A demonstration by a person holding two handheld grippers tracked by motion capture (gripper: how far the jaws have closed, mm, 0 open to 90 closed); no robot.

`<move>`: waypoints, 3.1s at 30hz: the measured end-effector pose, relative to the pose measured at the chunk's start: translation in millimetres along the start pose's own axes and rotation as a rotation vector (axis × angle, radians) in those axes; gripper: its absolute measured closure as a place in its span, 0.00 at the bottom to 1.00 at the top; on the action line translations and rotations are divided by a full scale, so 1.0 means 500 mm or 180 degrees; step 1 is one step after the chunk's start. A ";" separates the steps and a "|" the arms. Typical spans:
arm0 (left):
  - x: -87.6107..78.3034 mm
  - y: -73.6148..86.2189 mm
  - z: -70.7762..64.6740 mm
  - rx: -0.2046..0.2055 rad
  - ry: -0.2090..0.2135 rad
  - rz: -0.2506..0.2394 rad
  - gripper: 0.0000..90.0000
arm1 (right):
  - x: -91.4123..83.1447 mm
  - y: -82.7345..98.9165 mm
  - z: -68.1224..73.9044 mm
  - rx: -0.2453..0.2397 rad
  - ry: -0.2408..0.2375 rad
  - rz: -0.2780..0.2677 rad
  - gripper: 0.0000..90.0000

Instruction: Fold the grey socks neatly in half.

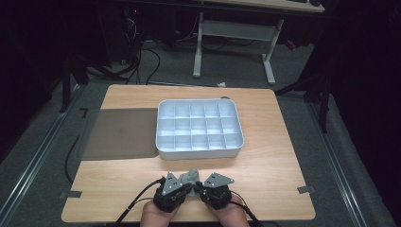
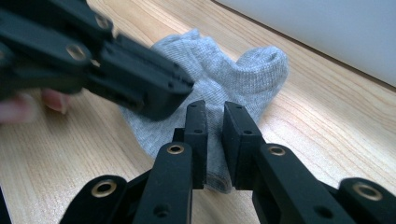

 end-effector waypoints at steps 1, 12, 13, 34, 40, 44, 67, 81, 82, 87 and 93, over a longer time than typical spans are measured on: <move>0.000 0.001 0.001 0.0014 -0.0026 0.0009 0.98 | 0.000 0.000 0.000 0.0009 -0.0002 0.0003 0.91; -0.004 0.009 0.018 0.0113 -0.0214 0.0042 1.00 | -0.001 0.000 -0.001 0.0036 -0.0013 -0.0002 0.90; -0.004 0.009 0.018 0.0110 -0.0208 0.0040 1.00 | -0.004 -0.001 -0.001 0.0047 -0.0013 0.0007 0.88; -0.009 0.013 0.025 0.0120 -0.0169 0.0046 1.00 | 0.001 0.007 -0.006 0.0650 -0.0314 0.0091 0.82; -0.010 0.010 0.024 0.0098 -0.0169 0.0048 0.99 | -0.006 0.005 -0.001 0.0578 -0.0296 0.0056 0.91; -0.013 -0.004 0.010 0.0093 -0.0113 -0.0062 0.94 | -0.007 0.008 0.000 0.0575 -0.0281 0.0055 0.92; 0.018 -0.007 -0.010 0.0107 0.0006 0.0022 0.94 | -0.072 0.010 -0.012 0.0543 -0.0184 -0.0153 0.82; 0.018 -0.007 -0.009 0.0098 0.0016 0.0019 0.94 | -0.052 0.023 -0.050 0.0588 0.0173 0.0010 0.86; 0.018 -0.007 -0.009 0.0097 0.0018 0.0019 0.94 | -0.048 0.024 -0.049 0.0596 0.0146 0.0034 0.87; 0.018 -0.007 -0.009 0.0099 0.0022 0.0019 0.94 | -0.032 0.023 -0.040 0.0551 0.0126 0.0076 0.94; 0.018 -0.007 -0.008 0.0103 0.0022 0.0024 0.94 | -0.021 0.021 -0.029 0.0507 0.0131 0.0105 0.98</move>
Point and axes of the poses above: each handheld gripper's, and its own axes: x roughly forward along the jaws, y roughly out of its underside, z roughly to its left, the point moved 6 cm from there along x, roughly forward along the jaws, and after that the axes turned 5 degrees about z, right-handed, at the moved point
